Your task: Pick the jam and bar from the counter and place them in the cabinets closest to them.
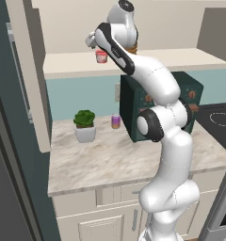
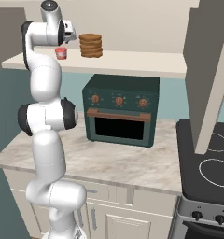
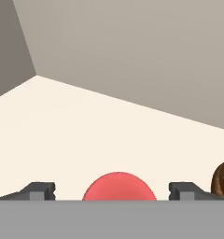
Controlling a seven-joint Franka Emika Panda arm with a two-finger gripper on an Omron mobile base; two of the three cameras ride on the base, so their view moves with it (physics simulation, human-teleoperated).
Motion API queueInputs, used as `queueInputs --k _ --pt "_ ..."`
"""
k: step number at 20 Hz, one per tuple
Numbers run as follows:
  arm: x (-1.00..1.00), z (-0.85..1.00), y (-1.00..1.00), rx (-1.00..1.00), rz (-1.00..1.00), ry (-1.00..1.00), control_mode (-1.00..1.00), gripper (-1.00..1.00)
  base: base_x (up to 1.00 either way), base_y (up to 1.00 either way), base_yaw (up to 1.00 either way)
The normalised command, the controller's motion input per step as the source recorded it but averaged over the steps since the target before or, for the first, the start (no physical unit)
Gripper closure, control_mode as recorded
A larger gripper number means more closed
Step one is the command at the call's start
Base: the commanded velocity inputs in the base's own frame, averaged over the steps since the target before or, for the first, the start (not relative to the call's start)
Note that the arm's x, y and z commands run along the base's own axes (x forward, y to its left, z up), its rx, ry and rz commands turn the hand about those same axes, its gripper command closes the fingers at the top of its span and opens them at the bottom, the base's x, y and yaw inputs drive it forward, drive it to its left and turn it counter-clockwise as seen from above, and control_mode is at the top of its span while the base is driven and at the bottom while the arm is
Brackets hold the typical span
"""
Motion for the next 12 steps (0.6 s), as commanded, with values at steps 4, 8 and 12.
queueInputs --k 4,8,12 --pt "-0.37 0.23 0.08 0.00 0.00 0.03 -1.00 -1.00 0.00 0.00 0.00" --pt "-0.78 0.09 0.00 0.00 0.02 0.00 -1.00 -1.00 0.00 0.00 0.00" --pt "-0.97 0.00 0.00 0.00 0.02 -0.01 -1.00 -1.00 0.00 0.00 0.00"
